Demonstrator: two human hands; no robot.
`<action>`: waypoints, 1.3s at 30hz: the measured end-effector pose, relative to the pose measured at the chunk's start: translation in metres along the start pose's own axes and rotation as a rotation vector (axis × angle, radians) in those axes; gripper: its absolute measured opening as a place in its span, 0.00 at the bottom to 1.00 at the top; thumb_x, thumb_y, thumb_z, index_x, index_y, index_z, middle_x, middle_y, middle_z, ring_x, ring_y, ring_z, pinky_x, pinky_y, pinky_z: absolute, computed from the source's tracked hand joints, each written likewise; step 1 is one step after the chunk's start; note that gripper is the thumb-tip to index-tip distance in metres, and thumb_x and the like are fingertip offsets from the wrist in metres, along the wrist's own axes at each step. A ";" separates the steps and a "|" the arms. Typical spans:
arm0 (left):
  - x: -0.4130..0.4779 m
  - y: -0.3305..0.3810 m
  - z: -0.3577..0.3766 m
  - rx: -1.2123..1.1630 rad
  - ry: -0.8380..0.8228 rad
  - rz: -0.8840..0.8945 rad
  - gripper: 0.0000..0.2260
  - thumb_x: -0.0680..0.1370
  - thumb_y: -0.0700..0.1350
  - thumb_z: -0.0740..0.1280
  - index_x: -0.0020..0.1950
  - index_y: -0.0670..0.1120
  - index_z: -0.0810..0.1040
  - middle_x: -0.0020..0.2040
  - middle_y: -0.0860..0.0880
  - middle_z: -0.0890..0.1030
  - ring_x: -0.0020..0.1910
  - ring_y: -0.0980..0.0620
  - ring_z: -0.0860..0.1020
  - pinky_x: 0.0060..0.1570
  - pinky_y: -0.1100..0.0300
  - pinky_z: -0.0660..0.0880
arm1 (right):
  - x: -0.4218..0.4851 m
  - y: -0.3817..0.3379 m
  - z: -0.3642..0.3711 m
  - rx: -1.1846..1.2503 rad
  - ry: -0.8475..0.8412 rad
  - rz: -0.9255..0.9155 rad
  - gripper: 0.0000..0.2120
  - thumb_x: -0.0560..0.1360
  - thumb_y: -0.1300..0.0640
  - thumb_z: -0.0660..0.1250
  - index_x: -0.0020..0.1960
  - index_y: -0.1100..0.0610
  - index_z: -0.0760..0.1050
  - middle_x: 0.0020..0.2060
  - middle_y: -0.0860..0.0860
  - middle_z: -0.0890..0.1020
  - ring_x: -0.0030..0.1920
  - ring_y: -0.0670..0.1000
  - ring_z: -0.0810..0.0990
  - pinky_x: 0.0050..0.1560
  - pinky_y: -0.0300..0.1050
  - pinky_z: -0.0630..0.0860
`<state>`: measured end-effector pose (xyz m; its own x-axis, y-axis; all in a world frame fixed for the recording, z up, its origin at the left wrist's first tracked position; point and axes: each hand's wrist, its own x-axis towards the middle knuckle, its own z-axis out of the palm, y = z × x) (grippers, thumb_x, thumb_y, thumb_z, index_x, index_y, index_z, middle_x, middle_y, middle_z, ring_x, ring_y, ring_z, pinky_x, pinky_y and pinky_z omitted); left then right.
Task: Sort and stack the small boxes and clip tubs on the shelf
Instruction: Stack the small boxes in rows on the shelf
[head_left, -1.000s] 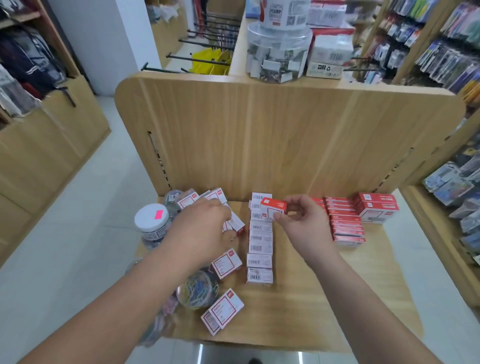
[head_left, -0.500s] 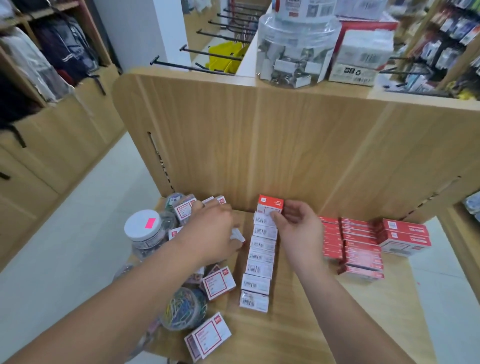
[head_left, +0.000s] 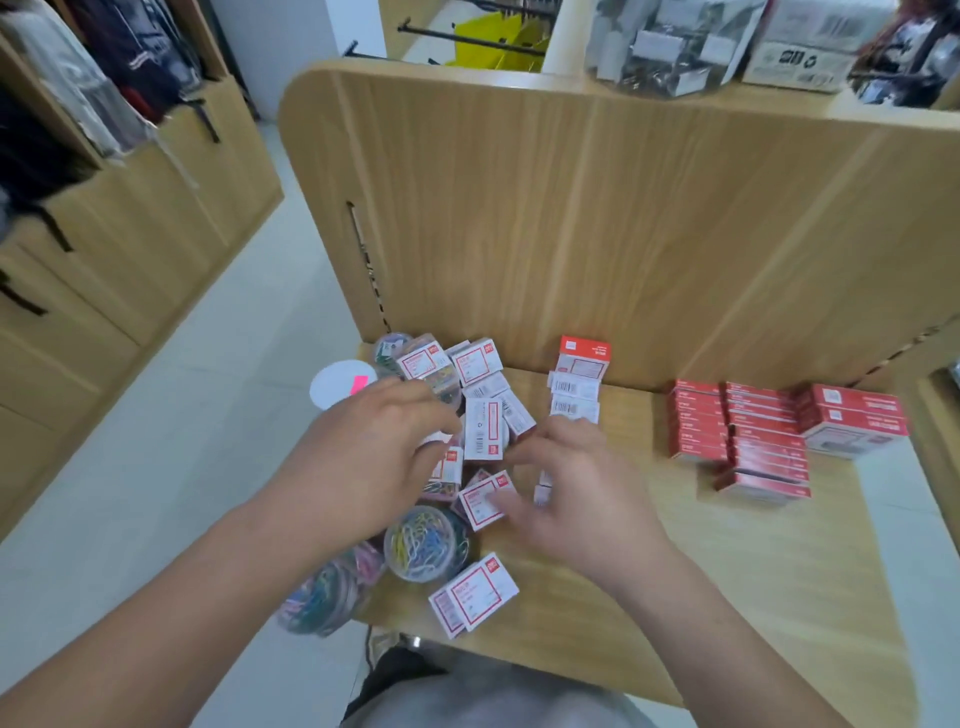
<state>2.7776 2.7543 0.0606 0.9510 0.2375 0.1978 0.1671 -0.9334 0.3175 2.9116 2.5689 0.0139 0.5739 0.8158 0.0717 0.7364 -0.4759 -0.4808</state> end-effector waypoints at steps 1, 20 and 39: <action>-0.006 0.000 -0.002 -0.009 0.011 -0.028 0.06 0.74 0.47 0.70 0.50 0.53 0.83 0.45 0.56 0.80 0.47 0.48 0.79 0.39 0.50 0.79 | -0.002 -0.005 0.005 -0.114 -0.065 -0.033 0.22 0.69 0.33 0.70 0.58 0.44 0.79 0.52 0.42 0.77 0.56 0.48 0.74 0.51 0.47 0.75; -0.030 0.011 -0.004 0.045 0.002 -0.346 0.09 0.77 0.52 0.69 0.55 0.54 0.80 0.55 0.57 0.79 0.50 0.51 0.80 0.43 0.50 0.79 | -0.001 -0.003 0.015 -0.098 -0.151 -0.099 0.24 0.71 0.37 0.71 0.64 0.45 0.80 0.55 0.43 0.80 0.56 0.51 0.76 0.52 0.48 0.75; 0.013 0.021 0.009 0.119 -0.222 -0.437 0.26 0.74 0.53 0.72 0.70 0.54 0.71 0.65 0.51 0.76 0.62 0.48 0.77 0.54 0.50 0.78 | 0.044 0.065 -0.019 0.247 0.284 0.237 0.14 0.73 0.55 0.77 0.58 0.51 0.81 0.46 0.44 0.75 0.39 0.46 0.76 0.46 0.46 0.74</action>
<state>2.7960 2.7357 0.0610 0.8155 0.5625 -0.1363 0.5786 -0.7865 0.2157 2.9912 2.5676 0.0030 0.8175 0.5547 0.1550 0.4850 -0.5180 -0.7045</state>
